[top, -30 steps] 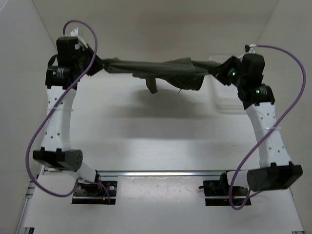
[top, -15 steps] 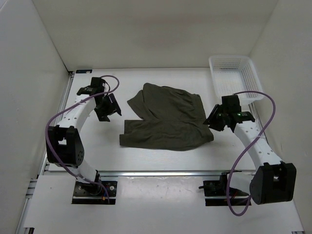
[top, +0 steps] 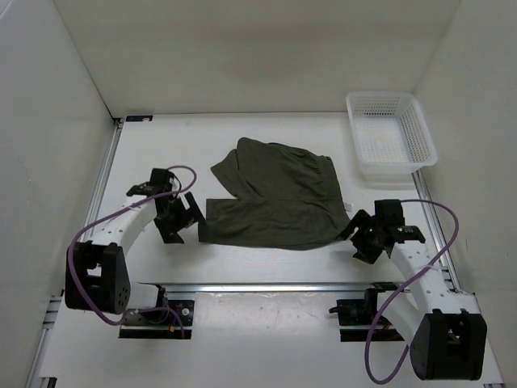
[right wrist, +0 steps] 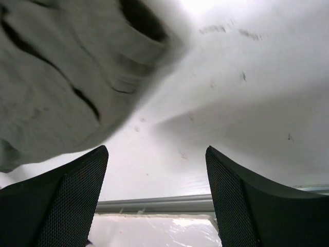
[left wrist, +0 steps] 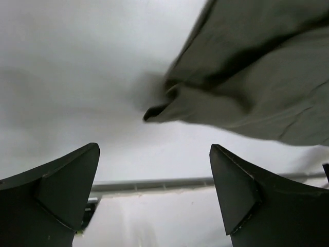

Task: Fold and stack the shorts
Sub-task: Flatten the shorts out

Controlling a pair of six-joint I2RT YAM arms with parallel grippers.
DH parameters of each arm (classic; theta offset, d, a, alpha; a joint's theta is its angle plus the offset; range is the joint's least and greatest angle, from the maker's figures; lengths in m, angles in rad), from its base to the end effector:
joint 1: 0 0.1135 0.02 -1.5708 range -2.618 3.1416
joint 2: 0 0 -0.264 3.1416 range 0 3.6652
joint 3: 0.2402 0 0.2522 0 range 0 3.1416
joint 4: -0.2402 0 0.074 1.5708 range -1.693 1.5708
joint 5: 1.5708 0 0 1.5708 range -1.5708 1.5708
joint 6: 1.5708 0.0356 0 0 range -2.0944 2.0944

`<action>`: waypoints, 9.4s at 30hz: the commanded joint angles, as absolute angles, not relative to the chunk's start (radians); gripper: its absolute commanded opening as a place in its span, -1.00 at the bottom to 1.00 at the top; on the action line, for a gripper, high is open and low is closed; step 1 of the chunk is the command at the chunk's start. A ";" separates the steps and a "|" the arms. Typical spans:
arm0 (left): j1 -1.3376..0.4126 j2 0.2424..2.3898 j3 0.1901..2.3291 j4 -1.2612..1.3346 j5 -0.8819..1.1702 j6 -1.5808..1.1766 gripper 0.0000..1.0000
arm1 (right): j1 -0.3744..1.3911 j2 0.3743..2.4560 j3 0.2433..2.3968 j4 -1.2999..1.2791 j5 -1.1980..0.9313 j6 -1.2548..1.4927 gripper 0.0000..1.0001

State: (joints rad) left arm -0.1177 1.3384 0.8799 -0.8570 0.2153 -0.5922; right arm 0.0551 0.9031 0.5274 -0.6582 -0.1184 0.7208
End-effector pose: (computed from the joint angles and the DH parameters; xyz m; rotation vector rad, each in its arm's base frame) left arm 0.2304 -0.0349 0.2105 -0.6528 2.8737 -0.4300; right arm 0.1619 0.0131 0.1928 0.8272 2.5254 0.4223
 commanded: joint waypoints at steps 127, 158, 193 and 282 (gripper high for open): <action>-0.417 1.990 1.459 -0.930 -0.042 -0.495 0.22 | -0.028 1.233 0.873 -0.667 -0.063 0.549 -0.05; -0.426 1.801 1.428 -1.003 0.015 -0.477 -0.79 | -0.028 1.223 0.864 -0.667 -0.063 0.558 0.00; -0.459 1.623 1.479 -1.065 -0.055 -0.523 -0.79 | -0.058 1.207 0.641 -0.565 -0.196 0.686 0.34; -0.207 1.058 0.704 -0.907 0.231 -0.837 0.38 | 0.104 0.992 0.764 -0.713 -0.090 0.636 0.06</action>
State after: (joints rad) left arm -0.2016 1.0271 0.7746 -0.9020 0.1421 -0.7689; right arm 0.1066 1.0138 0.7998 -0.6643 -0.0727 0.6380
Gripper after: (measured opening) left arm 0.670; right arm 0.526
